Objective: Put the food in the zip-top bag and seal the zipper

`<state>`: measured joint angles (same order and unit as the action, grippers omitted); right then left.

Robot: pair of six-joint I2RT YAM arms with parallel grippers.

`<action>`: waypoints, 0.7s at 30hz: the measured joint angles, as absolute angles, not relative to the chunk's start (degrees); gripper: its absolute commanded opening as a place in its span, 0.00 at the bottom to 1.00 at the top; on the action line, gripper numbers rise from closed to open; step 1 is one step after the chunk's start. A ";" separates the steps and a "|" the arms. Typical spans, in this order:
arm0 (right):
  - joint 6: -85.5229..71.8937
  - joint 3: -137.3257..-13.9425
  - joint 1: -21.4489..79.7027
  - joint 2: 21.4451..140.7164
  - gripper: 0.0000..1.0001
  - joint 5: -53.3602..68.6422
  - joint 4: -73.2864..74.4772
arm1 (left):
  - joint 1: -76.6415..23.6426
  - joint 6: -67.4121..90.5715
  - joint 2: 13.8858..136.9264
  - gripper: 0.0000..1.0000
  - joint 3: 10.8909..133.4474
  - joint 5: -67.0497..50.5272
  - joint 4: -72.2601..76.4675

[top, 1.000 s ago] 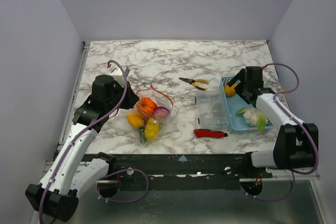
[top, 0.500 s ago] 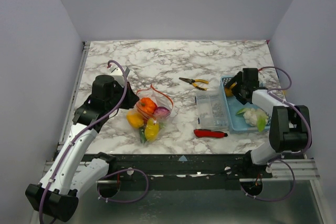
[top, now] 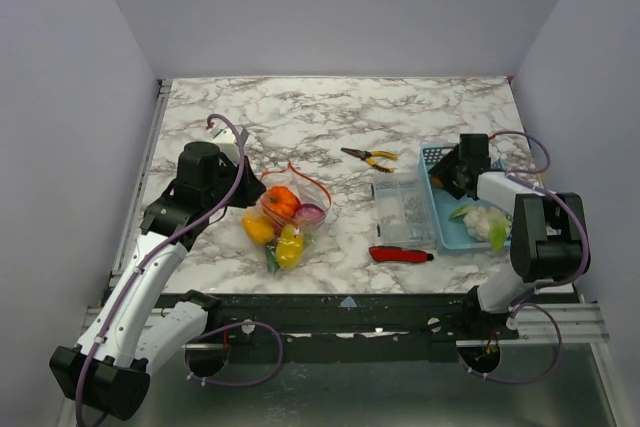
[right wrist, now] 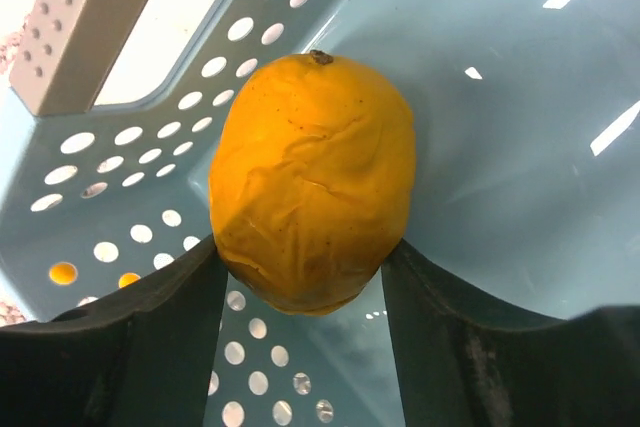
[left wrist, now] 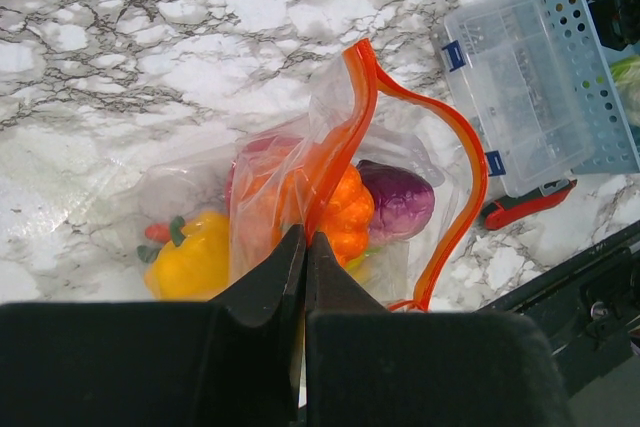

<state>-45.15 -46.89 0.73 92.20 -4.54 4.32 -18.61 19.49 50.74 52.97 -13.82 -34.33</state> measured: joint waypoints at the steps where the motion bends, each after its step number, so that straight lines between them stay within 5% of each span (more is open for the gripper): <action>1: -44.99 -46.70 0.73 92.14 0.52 -4.54 4.32 | -18.61 19.49 50.81 0.00 52.97 -13.82 -34.33; 10: -41.25 -44.56 0.69 83.83 0.33 -6.44 5.93 | -18.61 19.49 51.16 0.00 52.97 -13.80 -34.33; 21: -36.40 -41.28 0.67 65.34 0.29 -5.41 10.37 | -18.61 19.49 51.13 0.00 52.97 -13.80 -34.35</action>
<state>-36.40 -41.28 0.67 65.34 -5.41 10.37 -18.61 19.49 51.13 52.97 -13.80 -34.35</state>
